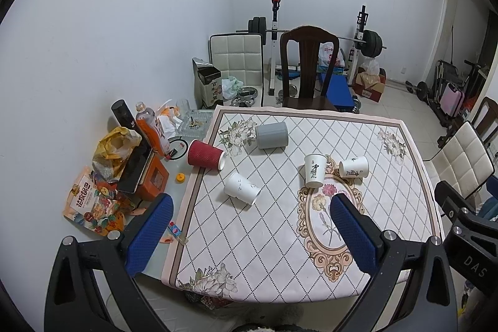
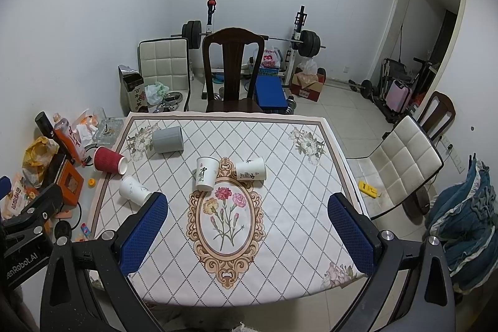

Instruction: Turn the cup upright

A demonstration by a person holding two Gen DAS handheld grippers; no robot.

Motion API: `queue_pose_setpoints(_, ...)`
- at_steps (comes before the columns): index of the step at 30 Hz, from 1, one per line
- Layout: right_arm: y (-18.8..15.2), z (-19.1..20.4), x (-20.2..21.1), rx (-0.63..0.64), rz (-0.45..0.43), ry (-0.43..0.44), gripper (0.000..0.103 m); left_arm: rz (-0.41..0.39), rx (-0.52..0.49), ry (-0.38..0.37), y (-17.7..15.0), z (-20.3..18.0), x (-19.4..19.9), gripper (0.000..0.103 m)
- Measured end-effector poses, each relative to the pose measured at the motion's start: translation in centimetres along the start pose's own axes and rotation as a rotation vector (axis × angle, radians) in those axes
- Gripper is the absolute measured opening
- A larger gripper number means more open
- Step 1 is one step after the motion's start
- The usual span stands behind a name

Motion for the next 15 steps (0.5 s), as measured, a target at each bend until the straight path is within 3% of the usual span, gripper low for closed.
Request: queue_pose_setpoints(15, 1.3, -0.3, 0.9, -0.004, -0.015, -0.003, 0.103, -0.017, 0.001, -0.005, 0.6, -0.3, 0.8, 0.103)
Point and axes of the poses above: each gripper's, at about its wrist camera, not at the fingertips, and x roughly against the way its jaws point, z to its left, y to its top, the point moved 6 cm from there along -x, roughly the way its jaws point, and after that the axes turned 8 degrees about -y, right-handed, at the moved point
